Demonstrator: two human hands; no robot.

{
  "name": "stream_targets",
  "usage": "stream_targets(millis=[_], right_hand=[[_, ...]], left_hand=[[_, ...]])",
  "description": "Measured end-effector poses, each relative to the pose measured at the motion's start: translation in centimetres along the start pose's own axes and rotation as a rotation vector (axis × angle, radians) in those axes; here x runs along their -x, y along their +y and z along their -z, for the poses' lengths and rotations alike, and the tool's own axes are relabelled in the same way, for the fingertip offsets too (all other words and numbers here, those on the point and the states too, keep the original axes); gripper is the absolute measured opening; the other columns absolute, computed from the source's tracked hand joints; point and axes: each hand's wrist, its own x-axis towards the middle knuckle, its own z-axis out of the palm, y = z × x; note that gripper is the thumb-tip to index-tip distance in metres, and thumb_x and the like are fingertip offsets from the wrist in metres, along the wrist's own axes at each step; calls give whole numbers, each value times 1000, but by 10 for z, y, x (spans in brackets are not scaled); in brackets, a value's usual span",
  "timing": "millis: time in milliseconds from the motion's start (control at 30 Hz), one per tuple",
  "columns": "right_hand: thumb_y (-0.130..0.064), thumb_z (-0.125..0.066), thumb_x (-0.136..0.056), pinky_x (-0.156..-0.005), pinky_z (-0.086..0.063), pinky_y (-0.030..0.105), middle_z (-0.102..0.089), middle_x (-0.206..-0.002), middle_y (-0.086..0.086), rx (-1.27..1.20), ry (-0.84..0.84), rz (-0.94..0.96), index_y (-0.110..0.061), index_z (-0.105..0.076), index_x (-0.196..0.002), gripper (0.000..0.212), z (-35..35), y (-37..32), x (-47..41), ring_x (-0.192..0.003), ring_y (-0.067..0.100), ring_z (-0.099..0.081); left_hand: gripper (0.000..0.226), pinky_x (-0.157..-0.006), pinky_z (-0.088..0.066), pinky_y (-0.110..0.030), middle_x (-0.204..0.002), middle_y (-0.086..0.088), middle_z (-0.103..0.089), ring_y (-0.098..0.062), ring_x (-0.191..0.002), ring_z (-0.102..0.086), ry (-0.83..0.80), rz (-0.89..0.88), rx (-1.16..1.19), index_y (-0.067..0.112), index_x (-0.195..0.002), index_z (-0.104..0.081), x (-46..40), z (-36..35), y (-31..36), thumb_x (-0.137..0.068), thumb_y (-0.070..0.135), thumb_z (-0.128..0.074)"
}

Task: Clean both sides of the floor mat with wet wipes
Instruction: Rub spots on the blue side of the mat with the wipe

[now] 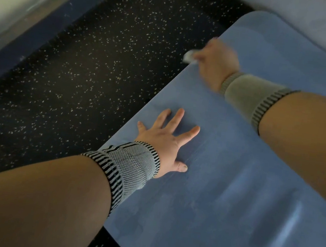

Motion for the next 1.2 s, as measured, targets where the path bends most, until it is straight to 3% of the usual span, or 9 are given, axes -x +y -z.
stream_targets(millis=[100,200,300,467,633,800,967,1100,1200], right_hand=[[-10,-46,-94,-83,-46,38,-52,-121,19,25,-16,-219,-11,-54,-126,32,2,4,0,-108,36,-53],[-13,-48,-94,-71,-40,27,-54,-112,11,-87,-126,79,-14,-59,-116,25,-6,-44,26,-95,26,-56],[-9,-50,-94,-77,-42,28,-53,-112,5,-107,-192,349,-19,-61,-125,34,-4,-58,34,-96,24,-54],[-12,-47,-95,-77,-42,30,-52,-115,12,-103,-68,-108,-10,-55,-125,31,-4,-27,20,-104,30,-54],[-13,-46,-96,-82,-43,31,-54,-111,5,-157,-199,145,-21,-61,-124,33,5,-49,65,-101,25,-54],[-14,-48,-94,-83,-37,31,-59,-107,13,-219,19,-263,-22,-67,-118,31,23,14,134,-100,31,-56],[-15,-48,-94,-72,-42,34,-56,-98,14,-170,31,-418,-10,-68,-111,25,14,3,216,-89,34,-56],[-16,-49,-95,-66,-36,30,-54,-95,11,-177,-174,-166,-13,-66,-110,23,20,-38,249,-86,33,-56],[-16,-45,-95,-85,-43,36,-56,-111,14,-129,-128,-239,-18,-64,-120,31,38,-14,239,-102,34,-56]], left_hand=[[95,-106,-13,-74,-150,8,40,-23,-143,28,3,-1,5,53,-143,19,0,0,-1,-84,67,-54],[95,-107,-14,-74,-151,7,39,-24,-144,26,6,10,2,53,-143,19,1,1,0,-83,68,-53],[94,-108,-14,-73,-151,8,38,-24,-144,24,7,15,-6,53,-143,18,2,3,2,-83,68,-53],[95,-108,-13,-72,-151,10,38,-22,-144,25,1,25,4,54,-143,18,2,1,0,-83,67,-55],[96,-108,-13,-72,-152,9,37,-22,-144,26,-19,37,4,55,-142,18,2,7,1,-82,68,-56],[95,-108,-17,-71,-153,14,35,-21,-145,23,12,43,10,58,-142,14,2,7,-2,-81,67,-58],[94,-109,-22,-69,-158,9,25,-23,-147,15,53,62,-2,53,-147,6,6,9,3,-81,66,-59],[73,-114,-26,-56,-162,1,4,-28,-148,-1,215,1,-78,40,-151,-18,28,-4,16,-90,53,-56],[60,-113,-32,-44,-160,3,-11,-24,-145,-14,204,-101,-94,34,-149,-29,51,-18,22,-95,45,-52]])
